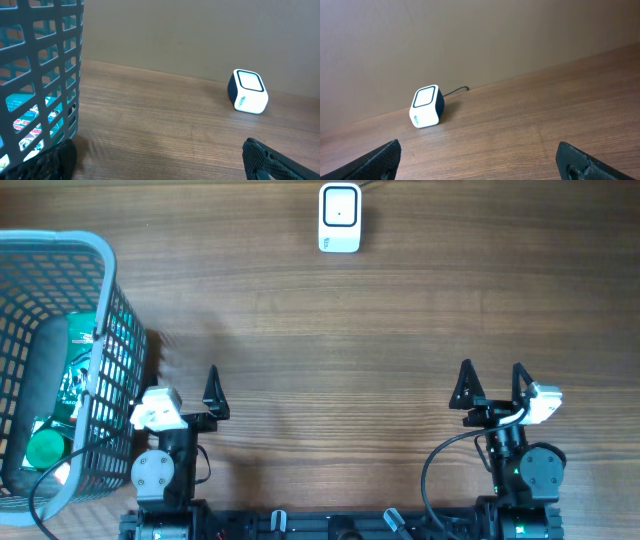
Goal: Scan the item barcode
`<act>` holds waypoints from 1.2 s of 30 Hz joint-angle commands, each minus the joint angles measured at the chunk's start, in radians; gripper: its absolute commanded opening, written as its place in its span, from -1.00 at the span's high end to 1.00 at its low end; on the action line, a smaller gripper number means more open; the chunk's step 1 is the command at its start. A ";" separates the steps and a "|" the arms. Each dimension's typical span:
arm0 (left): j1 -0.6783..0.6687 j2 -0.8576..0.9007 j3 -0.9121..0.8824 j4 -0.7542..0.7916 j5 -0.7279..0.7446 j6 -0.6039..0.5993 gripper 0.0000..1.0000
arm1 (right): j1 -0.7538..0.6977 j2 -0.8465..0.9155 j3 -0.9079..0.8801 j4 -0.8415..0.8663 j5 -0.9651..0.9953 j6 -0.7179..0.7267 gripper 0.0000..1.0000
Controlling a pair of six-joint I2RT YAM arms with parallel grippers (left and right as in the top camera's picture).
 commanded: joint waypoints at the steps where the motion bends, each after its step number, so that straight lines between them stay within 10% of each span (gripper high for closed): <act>1: 0.005 -0.005 -0.004 0.000 0.011 0.023 -1.00 | 0.006 0.004 -0.001 0.002 -0.015 -0.013 -0.99; 36: 0.005 -0.005 0.041 0.000 0.151 0.019 -1.00 | 0.006 0.004 -0.001 0.002 -0.015 -0.014 -0.99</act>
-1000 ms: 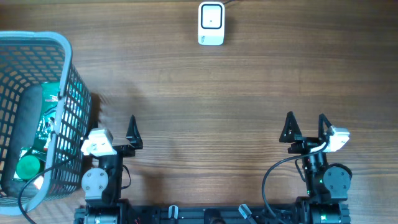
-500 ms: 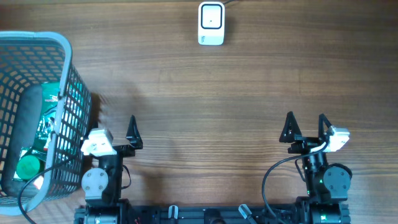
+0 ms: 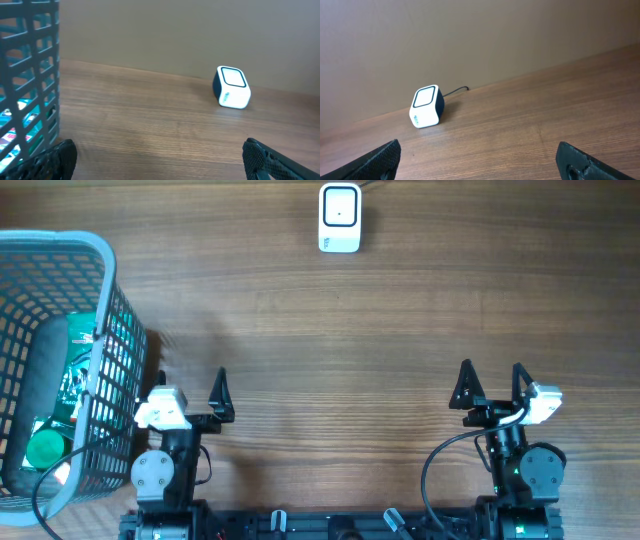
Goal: Scan the item barcode
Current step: 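Reach the left gripper into the basket and grasp the green glove bag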
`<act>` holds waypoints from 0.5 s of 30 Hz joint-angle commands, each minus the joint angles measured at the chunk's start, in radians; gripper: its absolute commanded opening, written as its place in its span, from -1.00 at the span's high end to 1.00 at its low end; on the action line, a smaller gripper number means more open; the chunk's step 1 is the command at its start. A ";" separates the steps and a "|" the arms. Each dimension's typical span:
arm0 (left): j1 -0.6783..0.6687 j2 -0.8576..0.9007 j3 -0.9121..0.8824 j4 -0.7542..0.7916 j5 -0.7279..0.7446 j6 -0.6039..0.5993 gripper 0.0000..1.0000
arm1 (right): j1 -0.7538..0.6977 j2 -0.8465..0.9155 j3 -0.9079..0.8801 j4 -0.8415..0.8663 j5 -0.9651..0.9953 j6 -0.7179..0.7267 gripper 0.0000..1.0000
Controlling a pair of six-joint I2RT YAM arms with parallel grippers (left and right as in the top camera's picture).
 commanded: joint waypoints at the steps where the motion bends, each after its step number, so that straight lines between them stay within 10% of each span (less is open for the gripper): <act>1: 0.005 -0.005 0.050 -0.001 0.060 0.019 -1.00 | 0.006 0.004 -0.001 0.002 -0.015 -0.013 -0.99; 15: 0.005 0.354 0.474 -0.133 0.103 0.020 -1.00 | 0.006 0.004 -0.001 0.002 -0.015 -0.014 -0.99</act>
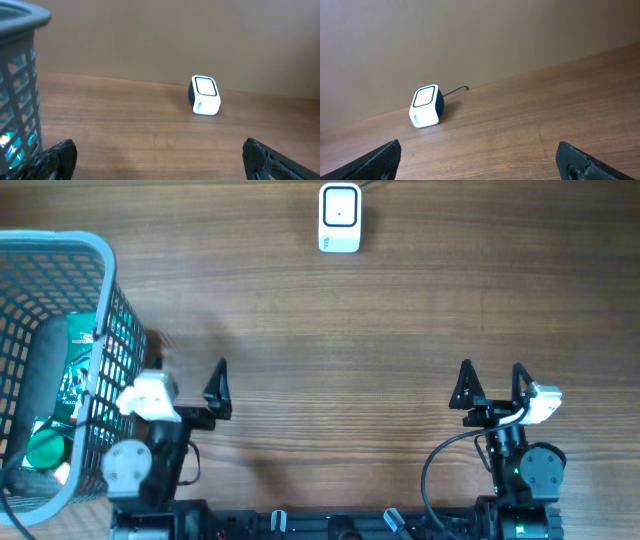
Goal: Scan the item barcode
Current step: 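Reach the left gripper into the basket and grasp the green glove bag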
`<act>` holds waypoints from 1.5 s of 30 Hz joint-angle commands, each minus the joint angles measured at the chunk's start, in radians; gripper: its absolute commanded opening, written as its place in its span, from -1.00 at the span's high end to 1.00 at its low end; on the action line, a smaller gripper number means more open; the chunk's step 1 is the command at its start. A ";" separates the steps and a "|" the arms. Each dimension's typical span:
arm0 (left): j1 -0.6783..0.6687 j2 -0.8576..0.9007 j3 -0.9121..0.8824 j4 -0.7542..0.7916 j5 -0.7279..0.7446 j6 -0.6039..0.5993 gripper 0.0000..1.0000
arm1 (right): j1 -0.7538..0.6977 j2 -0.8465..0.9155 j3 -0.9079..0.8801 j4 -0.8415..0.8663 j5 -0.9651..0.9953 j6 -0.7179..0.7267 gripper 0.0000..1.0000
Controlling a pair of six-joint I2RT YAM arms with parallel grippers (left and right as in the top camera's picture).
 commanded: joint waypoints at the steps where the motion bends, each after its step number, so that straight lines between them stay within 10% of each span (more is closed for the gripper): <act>1: 0.005 0.190 0.207 -0.019 0.007 0.019 -1.00 | 0.006 0.000 -0.001 0.002 -0.015 -0.014 -1.00; 7: 0.005 0.667 0.865 -0.498 -0.024 0.023 -1.00 | 0.006 0.000 -0.001 0.002 -0.015 -0.014 -0.99; 13: 0.006 0.780 0.951 -0.604 0.056 0.040 -1.00 | 0.006 0.000 -0.001 0.002 -0.015 -0.013 -0.99; 19: 0.155 0.792 1.142 -0.777 -0.461 -0.354 -1.00 | 0.006 0.000 -0.001 0.002 -0.015 -0.013 -0.99; 31: 0.730 0.990 1.155 -1.079 -0.504 -0.805 -1.00 | 0.006 0.000 -0.001 0.002 -0.015 -0.013 -0.99; 45: 0.818 1.250 0.900 -0.921 -0.481 -0.788 -1.00 | 0.006 0.000 -0.001 0.002 -0.015 -0.013 -0.99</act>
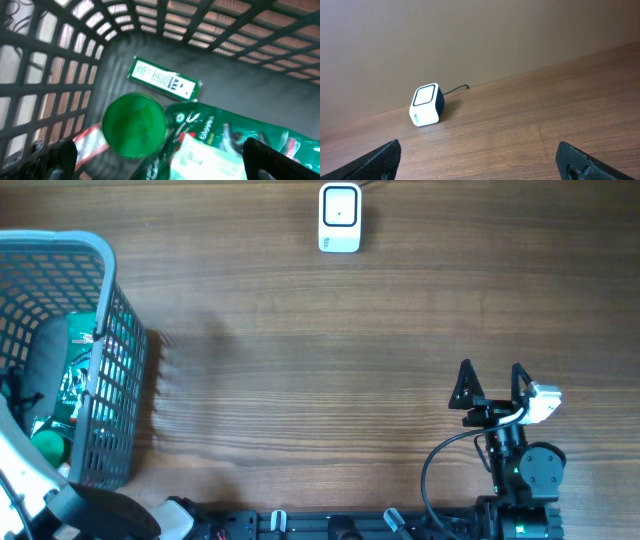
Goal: Scan the item barcode
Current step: 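Reach the left gripper into the basket and grasp the green glove bag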
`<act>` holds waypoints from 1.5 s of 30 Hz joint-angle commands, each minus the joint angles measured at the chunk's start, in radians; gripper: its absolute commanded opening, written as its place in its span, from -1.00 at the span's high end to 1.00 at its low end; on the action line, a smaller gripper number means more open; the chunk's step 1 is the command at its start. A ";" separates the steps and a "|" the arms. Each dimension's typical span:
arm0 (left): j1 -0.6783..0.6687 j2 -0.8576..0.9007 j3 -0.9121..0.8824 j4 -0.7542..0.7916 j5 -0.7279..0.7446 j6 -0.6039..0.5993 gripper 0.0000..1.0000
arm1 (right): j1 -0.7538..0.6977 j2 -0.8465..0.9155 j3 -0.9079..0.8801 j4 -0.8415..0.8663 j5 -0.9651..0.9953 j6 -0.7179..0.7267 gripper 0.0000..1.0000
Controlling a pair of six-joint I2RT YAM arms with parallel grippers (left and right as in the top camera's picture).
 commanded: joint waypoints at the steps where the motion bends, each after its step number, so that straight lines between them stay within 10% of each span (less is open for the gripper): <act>1: 0.010 0.010 -0.109 0.069 0.005 0.000 -1.00 | 0.006 -0.004 -0.001 0.002 -0.012 -0.013 -0.99; 26: 0.133 0.184 -0.263 0.264 0.199 0.127 -1.00 | 0.006 -0.004 -0.001 0.002 -0.012 -0.013 -1.00; 36: 0.133 0.203 -0.263 0.268 0.216 0.156 -0.14 | 0.006 -0.004 -0.001 0.002 -0.012 -0.013 -1.00; 45: 0.133 0.111 -0.025 0.098 0.319 0.206 -0.04 | 0.006 -0.004 -0.001 0.002 -0.012 -0.014 -1.00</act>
